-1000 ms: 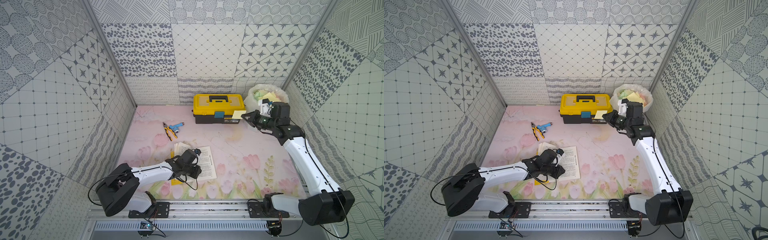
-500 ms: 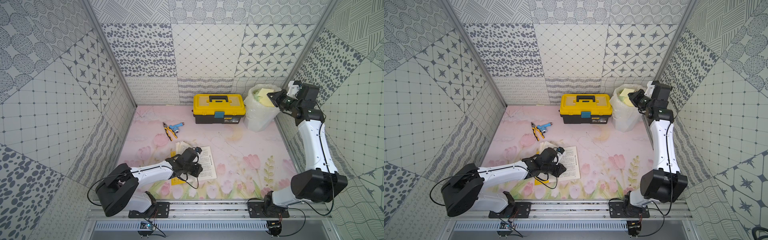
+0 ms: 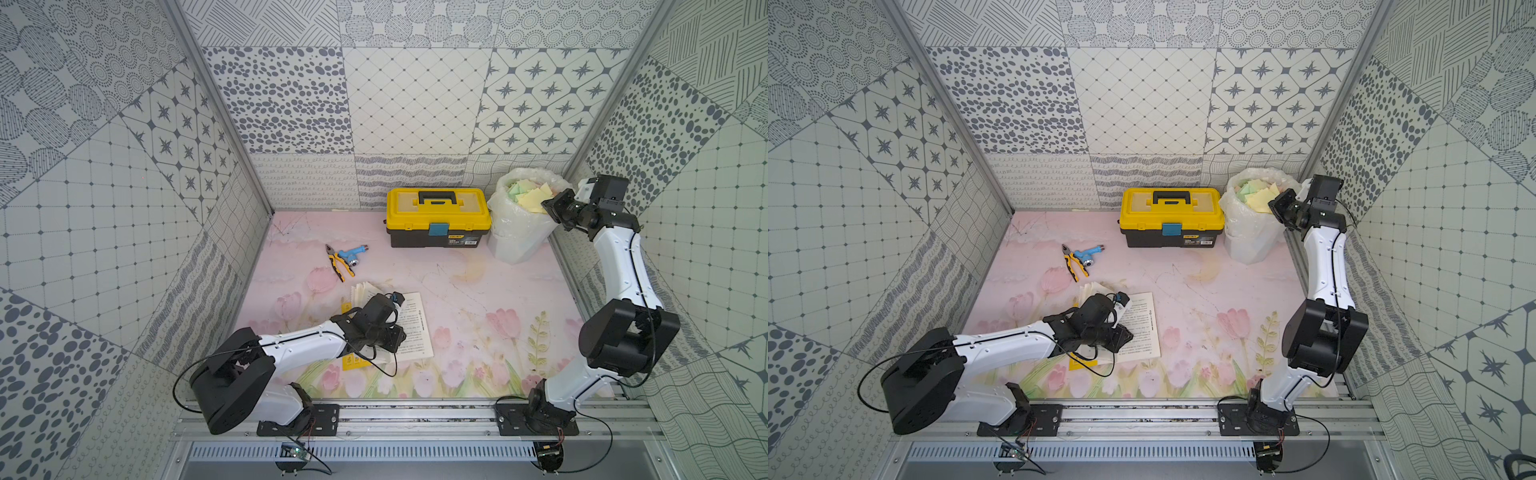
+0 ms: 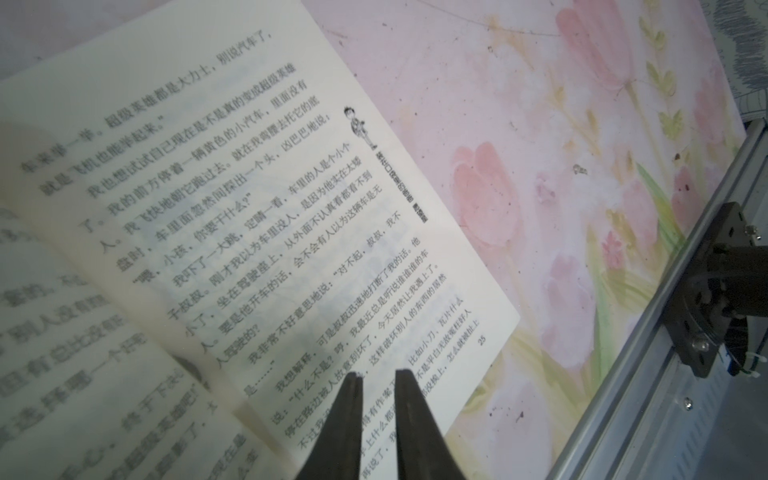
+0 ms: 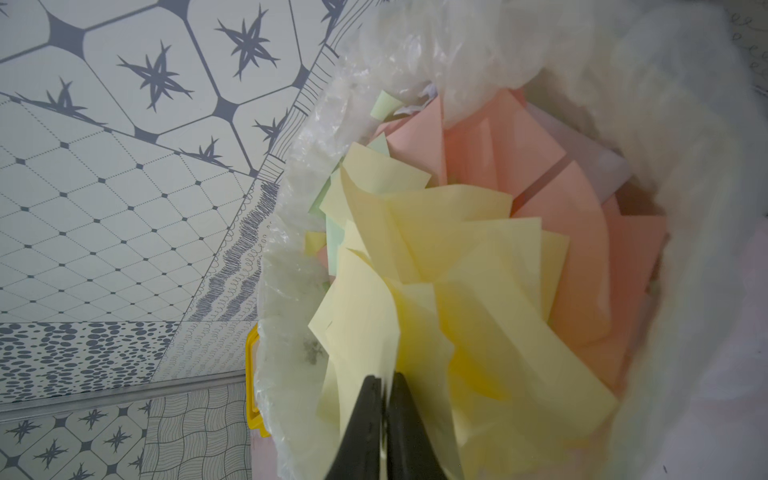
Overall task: Peel off the used sticky note
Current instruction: Place the note in the trash bin, then adjust the book at the center of the board.
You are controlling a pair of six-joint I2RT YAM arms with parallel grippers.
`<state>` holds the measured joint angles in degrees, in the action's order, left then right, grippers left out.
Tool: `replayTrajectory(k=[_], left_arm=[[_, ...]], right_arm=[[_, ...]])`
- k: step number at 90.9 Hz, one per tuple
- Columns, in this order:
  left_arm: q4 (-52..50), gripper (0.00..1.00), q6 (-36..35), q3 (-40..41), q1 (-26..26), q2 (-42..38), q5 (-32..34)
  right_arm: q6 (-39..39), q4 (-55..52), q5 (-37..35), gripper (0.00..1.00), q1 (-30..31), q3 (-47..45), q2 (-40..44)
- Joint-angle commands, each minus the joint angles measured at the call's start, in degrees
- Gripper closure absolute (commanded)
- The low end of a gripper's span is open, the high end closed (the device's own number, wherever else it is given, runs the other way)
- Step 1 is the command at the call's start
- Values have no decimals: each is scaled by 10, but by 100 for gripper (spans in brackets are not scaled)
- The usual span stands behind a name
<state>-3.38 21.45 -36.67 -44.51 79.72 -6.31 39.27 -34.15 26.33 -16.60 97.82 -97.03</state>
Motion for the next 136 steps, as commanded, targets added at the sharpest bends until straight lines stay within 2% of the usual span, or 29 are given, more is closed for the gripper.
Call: replayTrajectory(k=[1,10,22,47,69,77,110,121,136], left_arm=[[2,81,-10,-6,0,2,4],[2,81,-7,-5,0,2,5],[2,81,-5,-3,0,-2,6],[0,81,-5,-7,0,-7,4],[-1,80,-2,-6,0,-21,8],[0,79,0,-4,-1,-27,12],[11,78,13,4,0,-45,29],[17,78,19,13,0,-58,41],[25,77,22,25,0,-75,56]], right_arm=[[-20,4,-15,80,-2,27,5],[-21,-3,-18,65,-4,34,9],[-28,-14,-22,51,-9,39,22],[-39,-24,-38,24,-20,21,71],[-43,-23,-44,7,-20,-34,134],[-44,-22,-41,3,-20,-58,161],[-36,28,2,3,-7,-215,280],[-52,58,-12,3,26,-279,321],[-110,107,-78,3,109,-365,378]])
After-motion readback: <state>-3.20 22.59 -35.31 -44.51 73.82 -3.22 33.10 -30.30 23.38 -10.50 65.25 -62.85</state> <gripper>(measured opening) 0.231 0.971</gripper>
